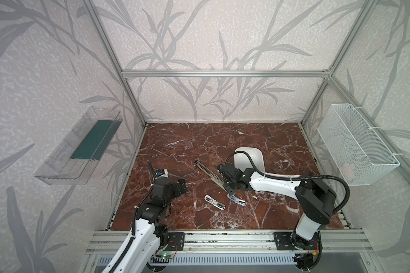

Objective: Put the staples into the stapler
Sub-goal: 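Move the right gripper back over the white tray of staples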

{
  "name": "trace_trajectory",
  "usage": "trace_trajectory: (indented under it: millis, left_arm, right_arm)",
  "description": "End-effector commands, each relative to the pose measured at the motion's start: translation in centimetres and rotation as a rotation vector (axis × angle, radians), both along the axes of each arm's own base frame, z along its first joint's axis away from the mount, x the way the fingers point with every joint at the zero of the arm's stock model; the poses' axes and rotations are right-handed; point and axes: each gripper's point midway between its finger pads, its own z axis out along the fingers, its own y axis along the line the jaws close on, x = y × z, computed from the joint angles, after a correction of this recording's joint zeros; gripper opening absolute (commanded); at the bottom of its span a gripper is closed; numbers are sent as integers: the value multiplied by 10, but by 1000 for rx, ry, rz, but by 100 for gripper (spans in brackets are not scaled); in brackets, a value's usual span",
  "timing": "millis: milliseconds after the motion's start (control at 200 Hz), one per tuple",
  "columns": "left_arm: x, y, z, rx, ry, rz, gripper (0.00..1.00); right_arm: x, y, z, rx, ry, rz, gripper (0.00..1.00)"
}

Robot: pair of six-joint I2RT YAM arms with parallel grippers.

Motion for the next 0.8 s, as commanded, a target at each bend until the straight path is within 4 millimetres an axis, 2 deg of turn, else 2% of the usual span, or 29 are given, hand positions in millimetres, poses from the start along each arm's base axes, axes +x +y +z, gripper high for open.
trace_trajectory:
  millis: [0, 110, 210, 225, 315, 430, 515, 595, 680, 745, 800]
  left_arm:
    - [0, 3, 2, -13, -10, 31, 99]
    - [0, 4, 2, -12, -14, 32, 99]
    - [0, 4, 2, -12, -12, 31, 99]
    - [-1, 4, 2, -12, -12, 32, 99]
    - [0, 5, 3, -8, -16, 35, 99]
    - [1, 4, 4, -6, -21, 27, 99]
    - [2, 3, 9, -2, -35, 17, 99]
    - [2, 9, 17, 66, -53, 8, 98]
    - [-3, 28, 33, 105, -78, 103, 99]
    - [-1, 27, 49, 71, -136, 113, 99]
    - [1, 21, 60, 24, -169, 105, 99]
  right_arm:
    - [-17, -27, -11, -95, 52, -11, 20]
    - [-15, -18, -5, -55, 43, 2, 21]
    - [-6, -4, 10, -10, 19, 8, 23]
    - [-4, -1, 22, 17, -2, 8, 23]
    - [6, 10, 47, 66, -41, 3, 24]
    - [22, 9, 84, 119, -105, -47, 26]
    - [36, -8, 105, 144, -146, -116, 27]
    - [52, -38, 113, 151, -166, -217, 27]
    - [67, -78, 107, 150, -161, -344, 27]
    - [76, -103, 96, 160, -123, -413, 27]
    - [79, -114, 87, 165, -84, -439, 27]
